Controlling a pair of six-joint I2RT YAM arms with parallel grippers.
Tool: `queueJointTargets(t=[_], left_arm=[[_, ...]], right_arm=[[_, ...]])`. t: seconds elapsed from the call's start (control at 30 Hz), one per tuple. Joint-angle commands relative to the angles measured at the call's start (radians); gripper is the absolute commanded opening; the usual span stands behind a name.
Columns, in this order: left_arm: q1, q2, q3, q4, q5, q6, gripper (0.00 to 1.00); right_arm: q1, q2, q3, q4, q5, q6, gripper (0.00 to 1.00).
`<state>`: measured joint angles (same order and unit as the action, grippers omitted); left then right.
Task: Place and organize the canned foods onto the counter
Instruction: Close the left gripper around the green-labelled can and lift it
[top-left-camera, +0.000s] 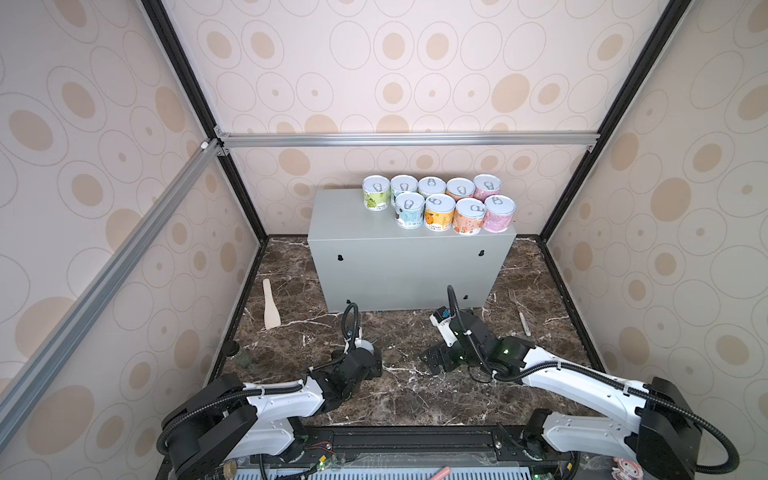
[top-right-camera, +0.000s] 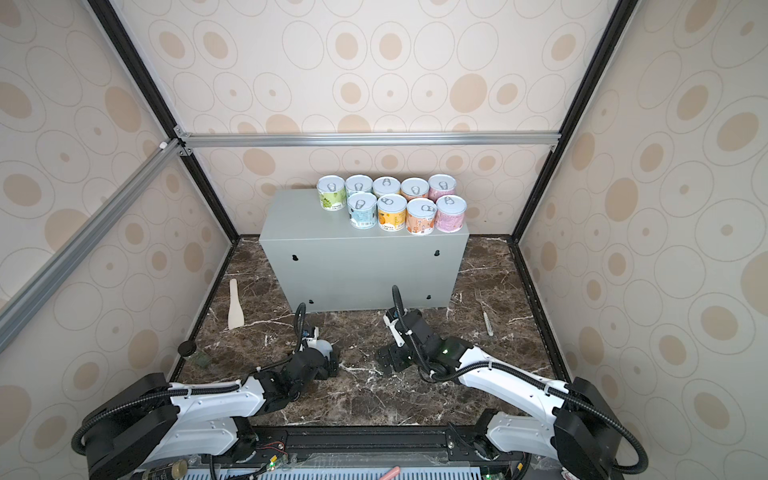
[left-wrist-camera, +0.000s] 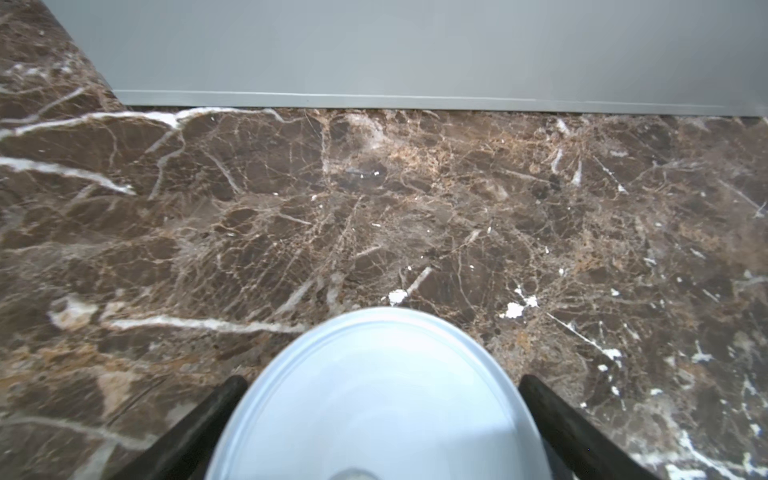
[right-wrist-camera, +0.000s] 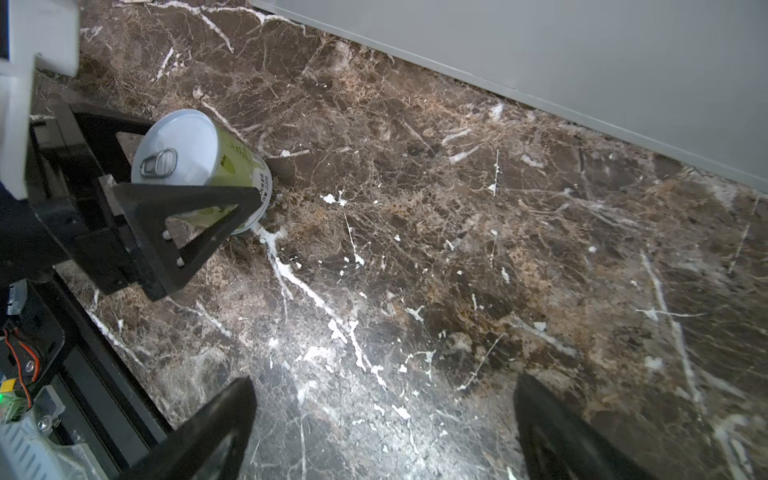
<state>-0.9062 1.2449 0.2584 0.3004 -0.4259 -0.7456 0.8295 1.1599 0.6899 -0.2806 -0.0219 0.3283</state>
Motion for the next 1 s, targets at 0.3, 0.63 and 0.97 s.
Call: queueJointTargets(t=[0.3,0.63,0.97], left_arm=[[-0.016,0.179,-0.057,0.274,-0.022,0.035,0.99],[-0.015,0.235,-0.03,0.295,-0.012,0.056,0.91],[-0.015,0.173,-0.038,0.254,-0.003,0.043,0.67]], right_arm=[[-0.014,0.048,-0.002,0.008,0.013,-0.003,0.99],[-0.015,0.115,0.028,0.027,0.002,-0.01,0.99],[-0.019,0.132,0.028,0.039,-0.015,-0.013,0.99]])
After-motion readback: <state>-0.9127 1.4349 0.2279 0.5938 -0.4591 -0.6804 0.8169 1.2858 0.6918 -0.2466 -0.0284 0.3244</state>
